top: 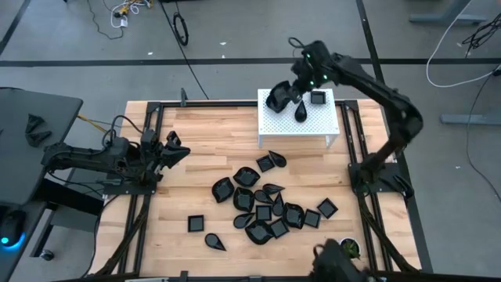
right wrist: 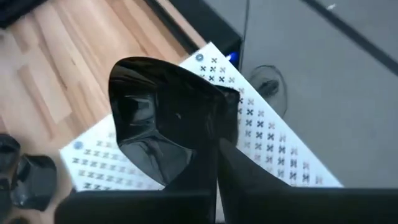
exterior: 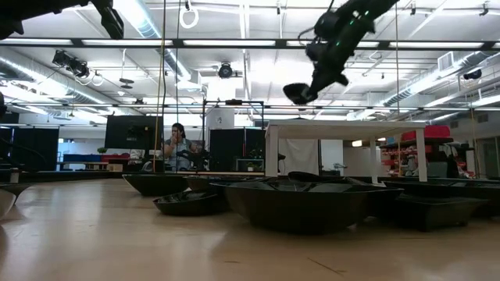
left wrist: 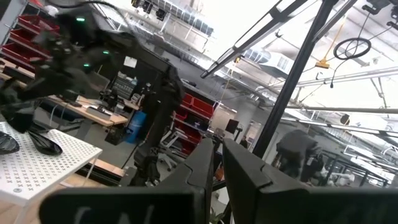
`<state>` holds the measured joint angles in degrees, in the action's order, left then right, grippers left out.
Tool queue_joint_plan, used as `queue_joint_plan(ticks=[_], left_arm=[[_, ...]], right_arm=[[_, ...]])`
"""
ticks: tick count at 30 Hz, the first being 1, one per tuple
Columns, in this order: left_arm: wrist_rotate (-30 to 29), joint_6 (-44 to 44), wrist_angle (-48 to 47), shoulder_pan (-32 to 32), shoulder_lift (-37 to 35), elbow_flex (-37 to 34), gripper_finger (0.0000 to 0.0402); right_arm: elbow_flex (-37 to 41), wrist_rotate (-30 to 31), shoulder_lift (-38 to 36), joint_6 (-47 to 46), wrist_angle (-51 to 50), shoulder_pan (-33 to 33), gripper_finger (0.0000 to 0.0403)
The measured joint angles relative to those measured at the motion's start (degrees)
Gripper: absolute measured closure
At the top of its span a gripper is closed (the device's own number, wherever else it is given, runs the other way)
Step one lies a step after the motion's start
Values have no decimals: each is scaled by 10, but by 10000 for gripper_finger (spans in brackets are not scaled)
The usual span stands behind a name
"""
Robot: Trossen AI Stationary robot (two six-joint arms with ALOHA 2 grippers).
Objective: Pick & Place Mini shaped plates
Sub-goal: Stack the leaf shaped plate on top of the leaf shaped plate on the shelf
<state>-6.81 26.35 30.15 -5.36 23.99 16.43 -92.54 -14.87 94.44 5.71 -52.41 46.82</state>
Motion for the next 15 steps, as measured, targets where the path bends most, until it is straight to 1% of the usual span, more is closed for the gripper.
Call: queue_joint_plan(ticks=[3,7,12,15], left_arm=[[0,0,0,0,0,0,360],[0,0,0,0,0,0,360],[0,0,0,0,0,0,360],[0,0,0,0,0,0,360]], right_arm=[[-29,-8,41,39,-30,12,394],[-37,-9,66,63,-34,13,394],[-37,23,75,68,-34,13,393],[-37,24,75,68,-31,13,392]])
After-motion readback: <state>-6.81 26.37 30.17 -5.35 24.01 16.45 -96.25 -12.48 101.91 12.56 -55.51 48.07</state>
